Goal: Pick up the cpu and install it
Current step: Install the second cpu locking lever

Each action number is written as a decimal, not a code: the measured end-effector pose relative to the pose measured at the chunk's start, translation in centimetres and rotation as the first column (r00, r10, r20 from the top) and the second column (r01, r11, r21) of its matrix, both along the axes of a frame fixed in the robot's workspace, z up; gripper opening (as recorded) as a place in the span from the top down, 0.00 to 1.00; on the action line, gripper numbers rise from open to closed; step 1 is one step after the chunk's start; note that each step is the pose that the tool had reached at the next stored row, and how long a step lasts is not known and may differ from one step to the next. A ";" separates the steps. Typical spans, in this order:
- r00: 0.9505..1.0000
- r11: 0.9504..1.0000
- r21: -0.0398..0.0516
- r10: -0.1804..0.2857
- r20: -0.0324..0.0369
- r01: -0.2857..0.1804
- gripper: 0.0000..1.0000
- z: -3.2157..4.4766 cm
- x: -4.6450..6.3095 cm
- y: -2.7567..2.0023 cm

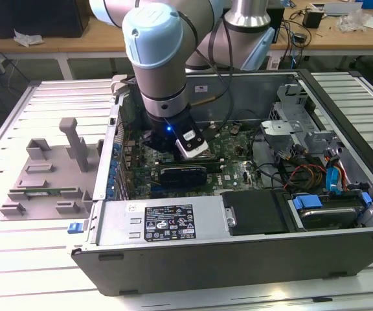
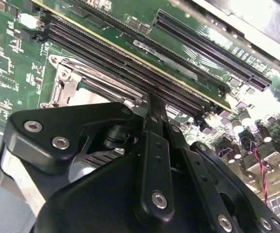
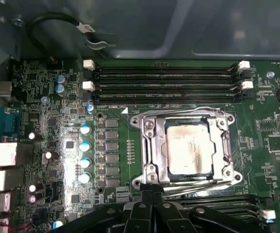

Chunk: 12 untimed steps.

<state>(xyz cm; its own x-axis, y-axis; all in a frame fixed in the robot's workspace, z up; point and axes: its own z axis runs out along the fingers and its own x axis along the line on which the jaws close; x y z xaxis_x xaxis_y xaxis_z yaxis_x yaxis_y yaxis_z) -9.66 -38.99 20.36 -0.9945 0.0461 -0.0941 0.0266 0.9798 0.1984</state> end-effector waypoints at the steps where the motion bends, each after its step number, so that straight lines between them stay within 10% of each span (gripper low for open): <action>1: 1.000 1.000 0.003 -0.007 0.000 0.007 0.89 -0.05 -0.1 0.00; 4: 1.000 1.000 0.020 -0.021 0.000 0.021 0.89 -0.14 -0.4 0.00; 7: 0.999 0.997 0.060 -0.041 -0.001 0.041 0.89 -0.31 -0.8 0.01; 12: 0.999 0.997 0.063 -0.052 -0.002 0.052 0.89 -0.35 -0.8 0.00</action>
<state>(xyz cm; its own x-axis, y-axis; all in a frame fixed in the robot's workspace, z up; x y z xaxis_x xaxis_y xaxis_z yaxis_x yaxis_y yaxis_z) -10.44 -39.00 20.02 -0.9906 0.1036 -0.0894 0.0773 0.9627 0.2593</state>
